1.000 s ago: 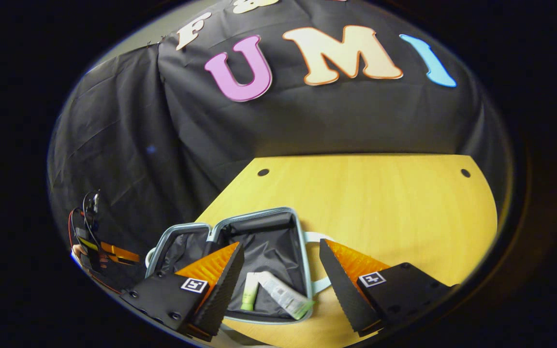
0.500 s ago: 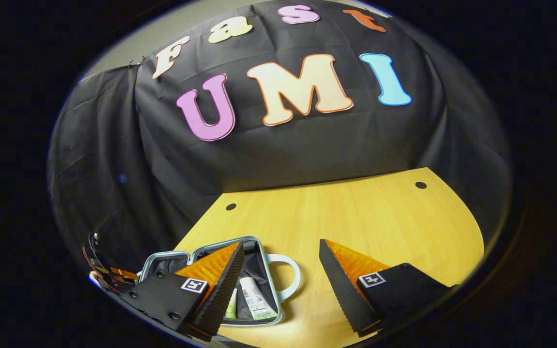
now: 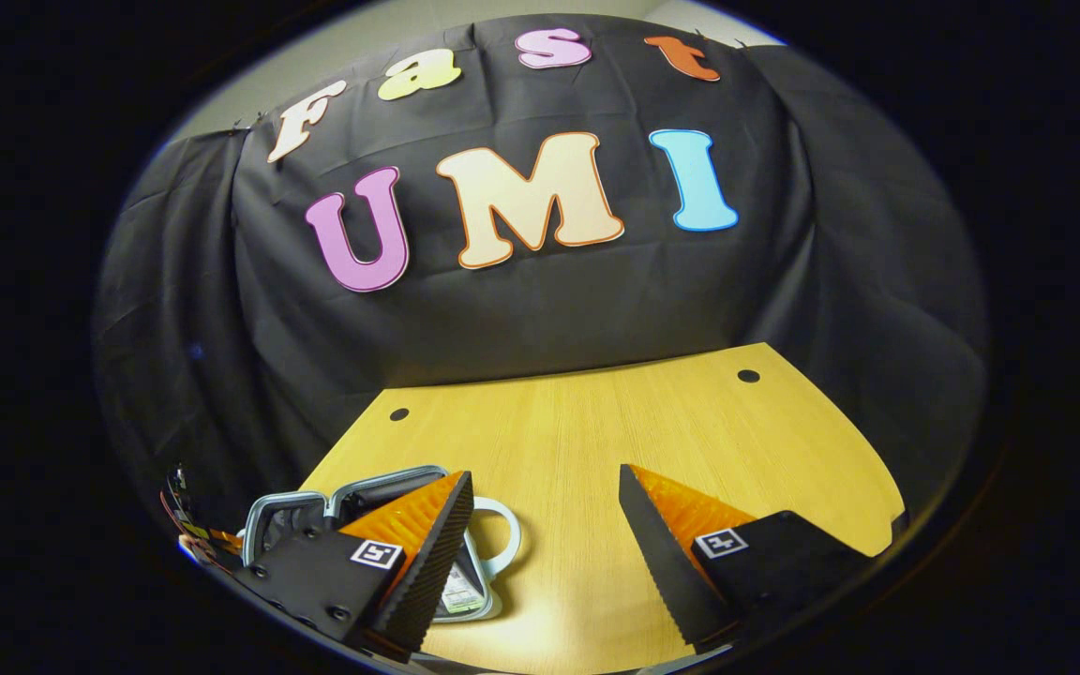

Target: First open the suitcase, pack the skin care products into it, and then close the suitcase.

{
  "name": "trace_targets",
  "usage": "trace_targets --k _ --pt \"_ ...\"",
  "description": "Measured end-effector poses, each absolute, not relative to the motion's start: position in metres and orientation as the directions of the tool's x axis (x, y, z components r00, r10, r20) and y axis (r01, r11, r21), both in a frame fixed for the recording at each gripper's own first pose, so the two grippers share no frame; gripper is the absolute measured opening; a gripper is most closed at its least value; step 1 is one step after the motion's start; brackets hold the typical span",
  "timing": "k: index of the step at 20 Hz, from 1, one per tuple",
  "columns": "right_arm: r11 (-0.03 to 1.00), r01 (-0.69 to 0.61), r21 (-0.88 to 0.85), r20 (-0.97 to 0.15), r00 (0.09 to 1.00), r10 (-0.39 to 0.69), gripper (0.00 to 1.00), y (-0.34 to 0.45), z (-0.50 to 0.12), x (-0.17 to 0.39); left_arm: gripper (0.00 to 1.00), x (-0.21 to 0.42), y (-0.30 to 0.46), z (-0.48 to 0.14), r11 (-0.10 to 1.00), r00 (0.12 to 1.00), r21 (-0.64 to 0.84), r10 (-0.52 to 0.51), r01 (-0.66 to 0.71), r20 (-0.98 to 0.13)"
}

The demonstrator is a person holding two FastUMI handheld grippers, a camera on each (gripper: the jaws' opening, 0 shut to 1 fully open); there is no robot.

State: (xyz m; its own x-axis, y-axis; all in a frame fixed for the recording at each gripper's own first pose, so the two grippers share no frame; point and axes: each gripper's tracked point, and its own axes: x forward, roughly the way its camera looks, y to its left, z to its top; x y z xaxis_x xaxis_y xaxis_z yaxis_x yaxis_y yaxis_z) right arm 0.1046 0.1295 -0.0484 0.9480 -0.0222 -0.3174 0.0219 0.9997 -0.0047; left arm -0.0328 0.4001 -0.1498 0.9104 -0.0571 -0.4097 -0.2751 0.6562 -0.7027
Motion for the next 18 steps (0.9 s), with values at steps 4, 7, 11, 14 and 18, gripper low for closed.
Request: trace_targets --k 4,7,11,14,18 --pt "0.999 0.013 -0.032 -0.323 0.946 -0.023 0.97 0.130 -0.054 0.103 0.10 -0.037 0.394 -0.137 0.660 0.924 -0.713 -0.072 -0.237 -0.375" --pt "1.000 0.003 -0.014 -0.327 0.945 -0.008 0.97 0.131 -0.058 0.107 0.07 -0.042 0.384 -0.119 0.635 0.931 -0.742 -0.098 -0.213 -0.350" --pt "1.000 -0.008 0.011 -0.319 0.948 0.011 0.97 0.125 -0.059 0.112 0.07 -0.061 0.375 -0.076 0.669 0.954 -0.723 -0.070 -0.172 -0.291" --pt "1.000 -0.014 0.021 -0.315 0.949 0.020 0.97 0.116 -0.060 0.113 0.06 -0.074 0.353 -0.025 0.682 0.977 -0.724 -0.072 -0.100 -0.203" --pt "0.999 -0.026 0.039 -0.310 0.950 0.037 0.91 0.100 -0.063 0.111 0.07 -0.089 0.314 0.031 0.708 0.991 -0.706 -0.079 -0.021 -0.108"
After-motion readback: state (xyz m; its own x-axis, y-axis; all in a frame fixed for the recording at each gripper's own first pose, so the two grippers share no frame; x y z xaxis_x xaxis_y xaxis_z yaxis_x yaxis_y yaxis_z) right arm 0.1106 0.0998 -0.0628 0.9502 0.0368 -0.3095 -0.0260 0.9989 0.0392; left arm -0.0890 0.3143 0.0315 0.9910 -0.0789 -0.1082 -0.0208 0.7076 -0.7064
